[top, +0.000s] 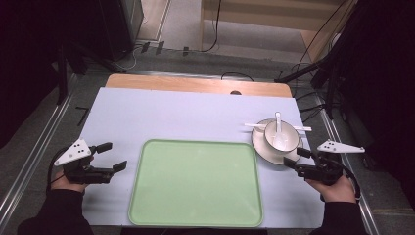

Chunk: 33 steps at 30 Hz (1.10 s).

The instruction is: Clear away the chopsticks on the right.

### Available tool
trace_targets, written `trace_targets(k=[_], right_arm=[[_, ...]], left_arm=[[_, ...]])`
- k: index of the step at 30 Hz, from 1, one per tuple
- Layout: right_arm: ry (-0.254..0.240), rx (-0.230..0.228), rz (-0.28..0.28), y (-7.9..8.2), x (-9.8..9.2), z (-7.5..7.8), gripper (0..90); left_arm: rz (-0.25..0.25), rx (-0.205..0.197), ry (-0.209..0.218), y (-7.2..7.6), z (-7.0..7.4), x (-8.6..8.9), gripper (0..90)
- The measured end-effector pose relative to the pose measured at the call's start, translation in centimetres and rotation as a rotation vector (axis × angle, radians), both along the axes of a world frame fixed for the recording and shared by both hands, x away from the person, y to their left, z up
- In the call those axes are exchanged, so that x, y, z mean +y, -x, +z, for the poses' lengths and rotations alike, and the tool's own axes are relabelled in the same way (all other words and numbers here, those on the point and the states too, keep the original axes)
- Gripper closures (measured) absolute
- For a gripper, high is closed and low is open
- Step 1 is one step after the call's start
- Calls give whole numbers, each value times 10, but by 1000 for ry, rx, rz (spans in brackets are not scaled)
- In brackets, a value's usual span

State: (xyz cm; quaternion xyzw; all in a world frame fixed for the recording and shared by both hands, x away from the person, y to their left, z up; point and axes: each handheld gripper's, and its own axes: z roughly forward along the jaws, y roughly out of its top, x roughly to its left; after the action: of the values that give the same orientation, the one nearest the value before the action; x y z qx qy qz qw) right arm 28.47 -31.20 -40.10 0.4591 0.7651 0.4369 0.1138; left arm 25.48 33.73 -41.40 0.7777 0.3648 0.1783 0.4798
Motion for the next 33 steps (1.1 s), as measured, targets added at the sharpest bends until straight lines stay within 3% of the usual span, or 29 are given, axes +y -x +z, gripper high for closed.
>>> trace_targets(k=[4,9,23,29,33], right_arm=[[20,-4,-43,-10,-6,7,283],[-13,8,-60,-22,-17,11,314],[29,12,-171,-55,-32,18,374],[-4,18,-204,-71,-37,16,389],[30,19,-248,-87,-42,7,420]], left_arm=[[-1,-1,0,0,0,0,134],[-3,2,-1,0,-1,-1,133],[-13,3,12,2,0,-3,134],[-6,14,6,1,-2,-2,134],[11,40,27,1,-3,-1,134]])
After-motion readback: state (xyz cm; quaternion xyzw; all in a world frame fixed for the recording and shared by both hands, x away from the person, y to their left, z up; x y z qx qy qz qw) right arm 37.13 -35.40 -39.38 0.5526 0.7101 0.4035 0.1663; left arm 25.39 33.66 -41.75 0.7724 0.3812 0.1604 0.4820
